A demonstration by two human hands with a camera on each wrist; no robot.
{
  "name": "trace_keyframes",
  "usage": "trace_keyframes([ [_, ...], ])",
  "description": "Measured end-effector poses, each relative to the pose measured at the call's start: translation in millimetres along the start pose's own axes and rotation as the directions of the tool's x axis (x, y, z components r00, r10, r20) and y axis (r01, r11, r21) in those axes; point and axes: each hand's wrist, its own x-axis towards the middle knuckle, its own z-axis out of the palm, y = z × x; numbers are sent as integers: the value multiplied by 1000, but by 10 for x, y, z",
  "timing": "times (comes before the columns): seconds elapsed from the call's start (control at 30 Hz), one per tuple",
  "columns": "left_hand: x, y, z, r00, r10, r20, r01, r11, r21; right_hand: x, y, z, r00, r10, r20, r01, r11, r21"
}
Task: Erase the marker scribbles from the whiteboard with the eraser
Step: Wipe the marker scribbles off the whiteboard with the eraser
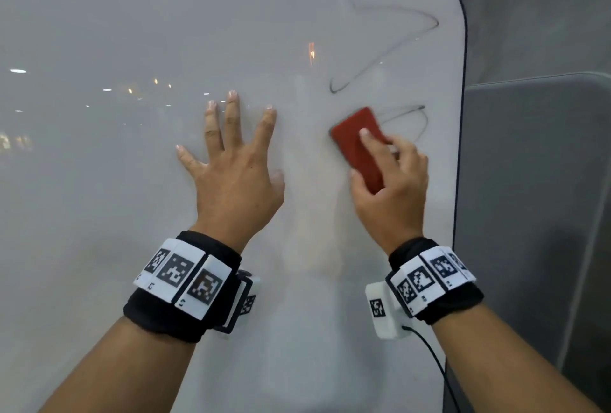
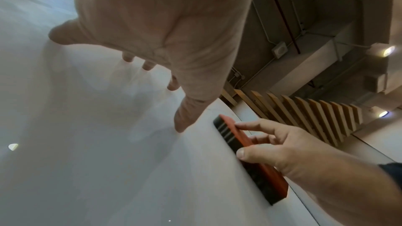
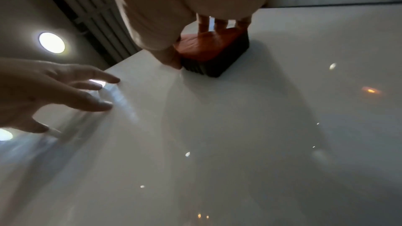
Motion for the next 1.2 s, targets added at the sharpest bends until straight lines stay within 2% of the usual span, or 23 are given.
trace_keyframes([
  [0.07, 22, 57, 22, 999, -12, -43, 11, 1000, -18, 14, -36, 9, 994, 97, -40, -96, 995, 25],
  [0.1, 44, 92, 31, 998, -2, -66, 1, 1000, -17, -34, -86, 25, 997, 80, -18, -80, 997, 19],
  [0.2, 132, 199, 39, 995, 61, -75, -60, 998, 24, -226, -86, -27, 984, -115, 138, 115, 993, 8],
  [0.23, 155, 229, 36, 996, 70, -59, -68, 997, 33, -212, 1, -75, 979, -140, 149, 143, 990, -6],
  [0.27, 171, 253, 33, 997, 70, -44, -69, 997, 38, -161, 121, -111, 987, -116, 112, 119, 993, -17],
  [0.3, 177, 273, 35, 997, 68, -34, -66, 997, 43, -94, 227, -135, 998, -38, 41, 39, 999, -9],
  [0.37, 178, 317, 58, 998, 63, -18, -62, 997, 49, -4, 322, -161, 986, 147, -74, -144, 988, 51],
  [0.4, 181, 332, 73, 998, 58, -8, -58, 997, 48, -14, 283, -153, 982, 173, -80, -169, 984, 51],
  [0.47, 179, 342, 92, 999, 50, 9, -50, 998, 47, -122, 172, -122, 998, 44, 34, -45, 999, 14],
  [0.53, 167, 321, 99, 999, 47, 17, -48, 998, 50, -221, 180, -149, 970, -146, 196, 149, 989, 2],
  [0.57, 160, 317, 107, 999, 47, 21, -48, 997, 52, -183, 268, -192, 960, -180, 216, 186, 983, -4],
  [0.6, 156, 312, 115, 999, 47, 25, -48, 997, 55, -114, 387, -219, 971, -158, 179, 164, 986, -15],
  [0.67, 154, 311, 128, 999, 43, 34, -45, 997, 60, 55, 573, -251, 999, 33, 11, -34, 999, 19],
  [0.73, 160, 321, 141, 999, 34, 39, -37, 997, 64, 99, 555, -225, 980, 180, -78, -176, 983, 55],
  [0.8, 161, 328, 155, 999, 27, 42, -30, 998, 62, 10, 432, -171, 994, 108, -22, -108, 994, 13],
  [0.87, 153, 325, 157, 999, 26, 37, -28, 998, 56, -78, 433, -200, 991, -72, 113, 71, 997, 10],
  [0.93, 145, 327, 155, 999, 25, 30, -26, 998, 54, 21, 585, -287, 983, -137, 123, 138, 990, -4],
  [1.0, 140, 330, 157, 999, 20, 32, -21, 998, 59, 202, 729, -319, 1000, 24, -19, -24, 1000, 1],
  [1.07, 134, 340, 159, 999, 9, 38, -12, 998, 69, 296, 695, -289, 965, 229, -127, -222, 973, 67],
  [1.1, 130, 344, 161, 999, 7, 36, -9, 997, 72, 269, 591, -249, 959, 249, -134, -241, 968, 71],
  [1.13, 124, 346, 160, 1000, 7, 30, -9, 997, 75, 199, 467, -207, 975, 199, -101, -194, 979, 63],
  [1.2, 114, 336, 152, 1000, 15, 11, -16, 996, 88, 11, 269, -159, 997, -32, 69, 30, 999, 26],
])
